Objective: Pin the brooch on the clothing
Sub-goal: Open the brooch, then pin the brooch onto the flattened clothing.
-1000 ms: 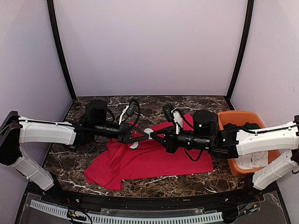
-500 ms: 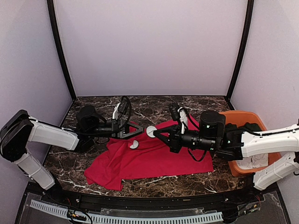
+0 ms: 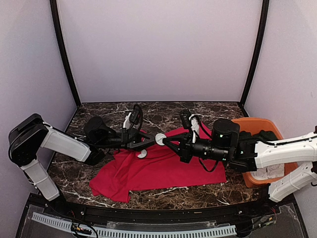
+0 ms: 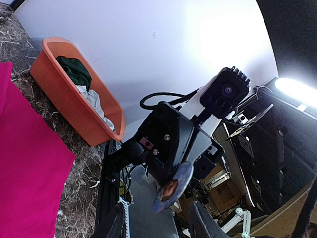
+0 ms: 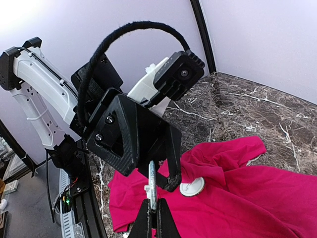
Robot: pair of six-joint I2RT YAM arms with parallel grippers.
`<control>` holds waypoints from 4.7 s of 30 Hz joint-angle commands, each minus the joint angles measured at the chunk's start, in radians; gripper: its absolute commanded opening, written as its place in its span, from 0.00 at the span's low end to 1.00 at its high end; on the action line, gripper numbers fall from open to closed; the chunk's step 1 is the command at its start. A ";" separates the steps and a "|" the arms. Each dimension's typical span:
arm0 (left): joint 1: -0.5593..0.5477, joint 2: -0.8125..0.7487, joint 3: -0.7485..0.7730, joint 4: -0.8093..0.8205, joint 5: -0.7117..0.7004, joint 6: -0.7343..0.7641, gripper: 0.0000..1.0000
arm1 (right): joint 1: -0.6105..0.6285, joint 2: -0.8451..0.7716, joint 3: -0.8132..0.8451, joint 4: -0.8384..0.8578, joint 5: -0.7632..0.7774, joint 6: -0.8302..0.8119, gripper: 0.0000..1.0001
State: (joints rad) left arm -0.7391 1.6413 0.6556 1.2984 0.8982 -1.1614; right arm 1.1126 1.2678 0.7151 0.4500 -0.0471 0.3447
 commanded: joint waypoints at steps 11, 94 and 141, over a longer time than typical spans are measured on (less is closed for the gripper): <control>-0.020 0.029 0.034 0.072 0.023 -0.027 0.37 | 0.002 0.041 -0.001 0.072 0.023 -0.023 0.00; -0.091 -0.156 0.186 -0.808 -0.098 0.576 0.01 | 0.046 0.175 0.201 -0.034 0.085 0.092 0.00; 0.066 -0.514 0.110 -1.188 -0.364 0.911 0.99 | -0.136 -0.018 0.183 -0.566 0.186 0.320 0.00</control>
State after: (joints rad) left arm -0.6773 1.1263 0.7307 0.2512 0.6296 -0.3683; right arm 1.0454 1.3075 0.8722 0.0757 0.1329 0.5610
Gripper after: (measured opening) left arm 0.986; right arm 0.009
